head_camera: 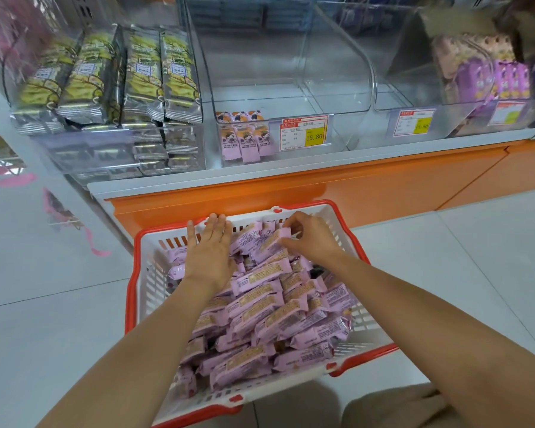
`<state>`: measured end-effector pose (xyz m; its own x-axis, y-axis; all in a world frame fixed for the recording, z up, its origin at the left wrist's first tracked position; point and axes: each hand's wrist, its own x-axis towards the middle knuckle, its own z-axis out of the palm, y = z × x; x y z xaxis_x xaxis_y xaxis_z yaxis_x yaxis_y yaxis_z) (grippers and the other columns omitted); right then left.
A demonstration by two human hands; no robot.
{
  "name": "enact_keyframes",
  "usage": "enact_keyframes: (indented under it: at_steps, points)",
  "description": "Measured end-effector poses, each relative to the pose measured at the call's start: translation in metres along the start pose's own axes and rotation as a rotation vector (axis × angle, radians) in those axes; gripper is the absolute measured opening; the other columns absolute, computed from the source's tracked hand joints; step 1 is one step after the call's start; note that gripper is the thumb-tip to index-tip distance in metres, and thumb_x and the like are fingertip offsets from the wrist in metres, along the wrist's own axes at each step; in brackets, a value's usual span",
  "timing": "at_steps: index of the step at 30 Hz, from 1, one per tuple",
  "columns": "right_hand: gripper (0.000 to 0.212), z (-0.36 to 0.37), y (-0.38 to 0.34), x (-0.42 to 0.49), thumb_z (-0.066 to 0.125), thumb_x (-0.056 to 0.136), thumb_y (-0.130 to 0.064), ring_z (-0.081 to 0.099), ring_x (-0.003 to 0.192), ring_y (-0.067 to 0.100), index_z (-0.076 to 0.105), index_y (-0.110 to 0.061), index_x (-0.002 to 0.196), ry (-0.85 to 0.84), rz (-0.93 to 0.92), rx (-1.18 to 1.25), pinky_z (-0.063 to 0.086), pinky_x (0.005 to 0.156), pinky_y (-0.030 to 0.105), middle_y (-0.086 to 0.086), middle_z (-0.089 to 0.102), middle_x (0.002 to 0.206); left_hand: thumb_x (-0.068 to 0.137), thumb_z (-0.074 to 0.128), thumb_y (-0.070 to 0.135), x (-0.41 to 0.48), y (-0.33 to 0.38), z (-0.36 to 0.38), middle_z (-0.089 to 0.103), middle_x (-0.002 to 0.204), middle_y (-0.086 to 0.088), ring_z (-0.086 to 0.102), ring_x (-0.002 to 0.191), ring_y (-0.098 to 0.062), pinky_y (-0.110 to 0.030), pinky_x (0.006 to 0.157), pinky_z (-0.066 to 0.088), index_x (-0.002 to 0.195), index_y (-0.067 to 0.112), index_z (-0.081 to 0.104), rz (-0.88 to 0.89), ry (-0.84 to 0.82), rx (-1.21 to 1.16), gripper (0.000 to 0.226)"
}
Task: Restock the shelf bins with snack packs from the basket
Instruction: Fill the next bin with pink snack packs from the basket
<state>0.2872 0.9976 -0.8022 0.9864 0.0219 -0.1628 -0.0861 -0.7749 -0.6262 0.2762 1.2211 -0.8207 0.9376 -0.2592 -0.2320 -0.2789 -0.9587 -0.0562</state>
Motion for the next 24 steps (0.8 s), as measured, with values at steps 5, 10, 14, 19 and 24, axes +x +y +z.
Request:
enact_keyframes:
  at_steps: [5,10,14,19,24]
  points:
    - [0.025,-0.023,-0.02,-0.007,0.077,0.081,-0.023,0.06,0.072,0.003,0.063,-0.018,0.101,0.093,-0.097,0.196,0.05,0.065,0.014,-0.004,0.066,0.085,0.101,0.045,0.026,0.003,0.005,-0.008,0.028,0.16,-0.007,0.017,0.15,-0.027,-0.042,0.122,0.004,0.152,0.016,0.035,0.124,0.238,-0.414,0.052]
    - [0.018,-0.04,-0.039,-0.006,0.074,0.085,-0.025,0.059,0.072,0.008,0.067,-0.014,0.097,0.178,-0.167,0.374,0.048,0.065,0.018,0.008,0.068,0.086,0.105,0.045,0.028,-0.005,0.031,-0.049,0.051,0.135,0.007,0.05,0.119,-0.011,-0.025,0.097,0.038,0.147,0.018,0.043,0.224,0.226,-1.004,0.043]
    - [0.032,-0.056,-0.058,-0.011,0.076,0.084,-0.027,0.064,0.08,0.013,0.061,-0.016,0.111,0.182,-0.208,0.518,0.049,0.069,0.017,0.008,0.071,0.092,0.103,0.05,0.022,-0.004,0.039,-0.066,0.063,0.12,-0.001,0.059,0.106,-0.016,-0.027,0.088,0.046,0.137,0.016,0.052,0.22,0.271,-1.203,0.035]
    - [0.049,-0.077,-0.072,-0.024,0.076,0.083,-0.021,0.065,0.096,0.019,0.049,-0.016,0.125,0.091,-0.261,0.53,0.053,0.085,0.028,0.006,0.067,0.104,0.103,0.047,0.012,-0.003,0.04,-0.085,0.062,0.09,-0.011,0.054,0.078,-0.018,-0.025,0.074,0.045,0.111,0.005,0.058,0.158,0.257,-1.378,0.015]
    - [0.047,-0.087,-0.068,-0.039,0.079,0.08,-0.017,0.061,0.092,0.024,0.05,-0.016,0.117,-0.022,-0.32,0.373,0.051,0.084,0.042,0.006,0.064,0.101,0.104,0.045,0.01,-0.005,0.041,-0.104,0.067,0.106,-0.019,0.062,0.097,-0.029,-0.025,0.084,0.05,0.108,-0.003,0.058,0.143,0.291,-1.498,0.019]
